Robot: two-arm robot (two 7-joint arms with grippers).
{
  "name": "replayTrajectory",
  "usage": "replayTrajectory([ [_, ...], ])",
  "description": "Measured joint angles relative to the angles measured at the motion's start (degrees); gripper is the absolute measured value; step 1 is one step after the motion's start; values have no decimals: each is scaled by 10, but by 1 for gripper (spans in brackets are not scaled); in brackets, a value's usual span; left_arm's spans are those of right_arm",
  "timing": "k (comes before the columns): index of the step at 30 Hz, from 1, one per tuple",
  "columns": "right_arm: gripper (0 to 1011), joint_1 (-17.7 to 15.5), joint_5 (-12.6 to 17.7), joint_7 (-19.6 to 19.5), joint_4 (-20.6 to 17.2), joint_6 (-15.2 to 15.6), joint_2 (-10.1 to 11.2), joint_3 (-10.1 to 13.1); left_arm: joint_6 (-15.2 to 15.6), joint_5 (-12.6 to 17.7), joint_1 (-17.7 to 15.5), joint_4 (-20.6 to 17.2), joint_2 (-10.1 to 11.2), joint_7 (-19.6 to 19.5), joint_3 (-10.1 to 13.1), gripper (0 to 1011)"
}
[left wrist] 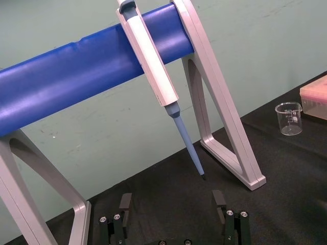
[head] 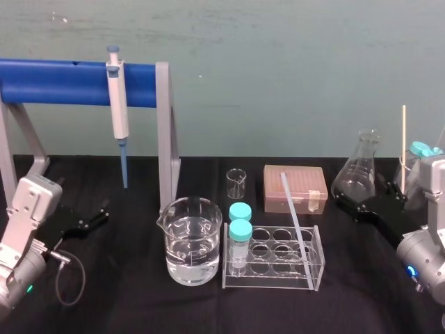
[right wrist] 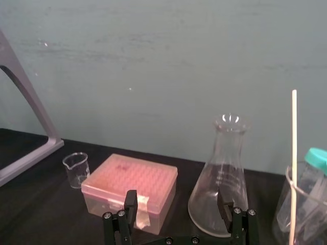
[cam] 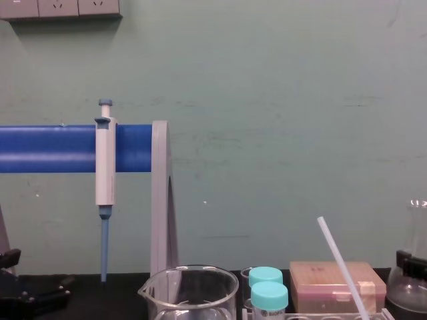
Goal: Pick up the stirring rod with one hand, then place it down.
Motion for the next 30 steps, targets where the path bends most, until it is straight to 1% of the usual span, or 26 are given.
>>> replayTrajectory([
  [3, 1003, -2, -1, -1, 0, 10, -5, 2, 0, 0, 0, 0, 0, 0, 0, 1000],
  [30, 1003, -1, -1, -1, 0, 6, -3, 1, 0, 0, 0, 0, 0, 0, 0, 1000],
])
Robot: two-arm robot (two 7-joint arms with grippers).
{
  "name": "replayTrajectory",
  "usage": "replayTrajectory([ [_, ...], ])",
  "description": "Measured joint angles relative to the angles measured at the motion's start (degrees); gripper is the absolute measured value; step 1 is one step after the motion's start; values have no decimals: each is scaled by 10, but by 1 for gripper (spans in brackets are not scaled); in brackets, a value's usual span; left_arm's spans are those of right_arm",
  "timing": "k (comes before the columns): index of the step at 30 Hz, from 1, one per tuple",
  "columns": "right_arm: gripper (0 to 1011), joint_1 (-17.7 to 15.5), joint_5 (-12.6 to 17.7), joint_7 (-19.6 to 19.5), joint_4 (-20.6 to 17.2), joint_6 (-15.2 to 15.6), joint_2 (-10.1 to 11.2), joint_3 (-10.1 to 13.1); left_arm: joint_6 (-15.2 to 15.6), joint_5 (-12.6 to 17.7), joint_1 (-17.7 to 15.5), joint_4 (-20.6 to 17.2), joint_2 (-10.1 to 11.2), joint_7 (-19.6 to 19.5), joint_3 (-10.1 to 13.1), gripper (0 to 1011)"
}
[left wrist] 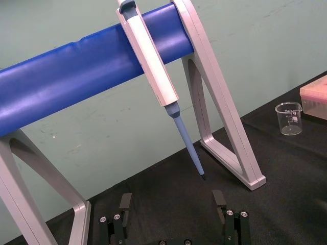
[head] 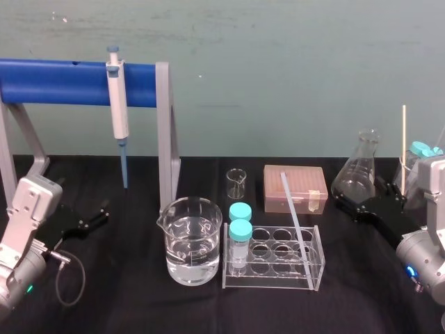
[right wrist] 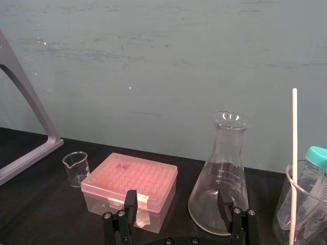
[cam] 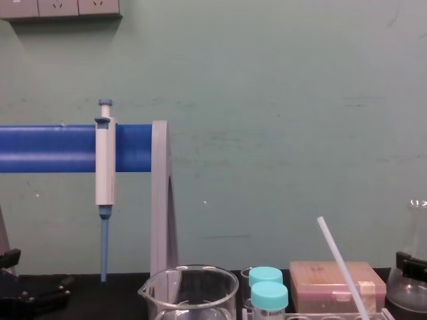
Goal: Pick up the stirring rod with one hand, then place it down.
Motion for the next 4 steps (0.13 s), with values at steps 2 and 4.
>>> replayTrajectory([
  [2, 1003, 0, 0, 0, 0, 0, 0, 0, 0, 0, 0, 0, 0, 0, 0, 1000],
  [4, 1003, 0, 0, 0, 0, 0, 0, 0, 0, 0, 0, 0, 0, 0, 0, 1000],
])
